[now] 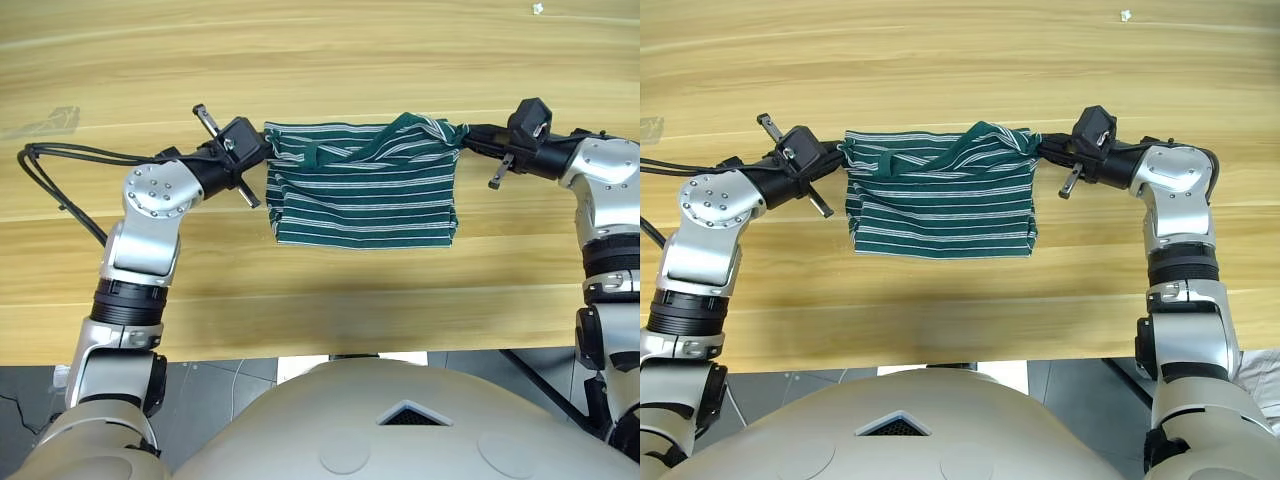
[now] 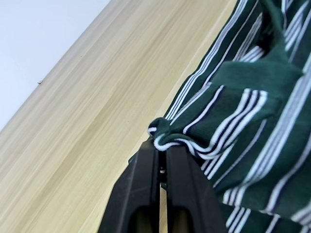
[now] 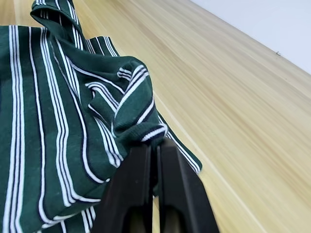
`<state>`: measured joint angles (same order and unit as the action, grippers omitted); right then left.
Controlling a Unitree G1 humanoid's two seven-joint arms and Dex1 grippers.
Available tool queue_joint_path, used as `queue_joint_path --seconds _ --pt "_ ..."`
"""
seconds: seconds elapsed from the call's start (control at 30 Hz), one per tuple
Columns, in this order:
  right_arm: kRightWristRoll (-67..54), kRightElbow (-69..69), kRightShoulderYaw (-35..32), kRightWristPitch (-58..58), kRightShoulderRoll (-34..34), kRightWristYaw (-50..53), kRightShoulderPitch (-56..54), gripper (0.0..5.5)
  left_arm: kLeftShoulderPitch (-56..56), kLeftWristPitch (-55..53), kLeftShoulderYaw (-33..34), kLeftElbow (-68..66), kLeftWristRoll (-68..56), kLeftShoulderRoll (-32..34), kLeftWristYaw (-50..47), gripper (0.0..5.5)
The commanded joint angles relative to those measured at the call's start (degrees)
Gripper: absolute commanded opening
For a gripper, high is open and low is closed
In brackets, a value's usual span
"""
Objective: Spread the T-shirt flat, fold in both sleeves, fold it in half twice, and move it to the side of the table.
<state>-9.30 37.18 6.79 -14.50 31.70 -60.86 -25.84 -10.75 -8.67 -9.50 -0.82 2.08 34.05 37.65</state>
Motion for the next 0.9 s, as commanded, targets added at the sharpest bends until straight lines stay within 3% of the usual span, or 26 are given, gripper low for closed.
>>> queue_joint_path --seconds 0.03,0.2,0.33,0.53,0.67,0.73,0.9 --pt "1.16 3.83 -0.38 -2.02 -2.83 1.20 -2.94 0.00 -2.48 0.38 0.23 -2.95 0.02 -1.75 -0.48 0.35" --pt "3.99 10.91 -2.00 -5.15 -5.27 9.68 -5.94 1.04 -5.12 0.10 4.33 -7.67 0.69 -4.87 -8.17 1.20" --pt "8.20 18.19 -3.32 -8.18 -5.47 22.13 -9.21 1.78 -8.93 -0.88 12.65 -15.57 -0.59 -8.88 -21.66 1.84" --pt "11.01 20.46 -2.55 -12.76 -5.97 24.98 -9.61 1.82 -9.53 0.17 18.69 -19.78 -2.05 -11.01 -29.94 2.62" --pt "8.42 19.20 -2.35 -15.75 -8.13 17.26 -9.14 1.82 -7.75 1.07 17.73 -17.24 -2.19 -12.33 -29.84 3.16" --pt "12.58 20.32 0.95 -17.49 -8.09 16.13 -9.94 1.82 -6.69 1.67 16.45 -14.77 -1.80 -12.95 -28.88 3.16" --pt "30.53 25.93 12.91 -20.57 -7.31 26.29 -14.34 1.82 -4.15 2.29 12.85 -7.88 -0.41 -13.25 -27.08 3.16"
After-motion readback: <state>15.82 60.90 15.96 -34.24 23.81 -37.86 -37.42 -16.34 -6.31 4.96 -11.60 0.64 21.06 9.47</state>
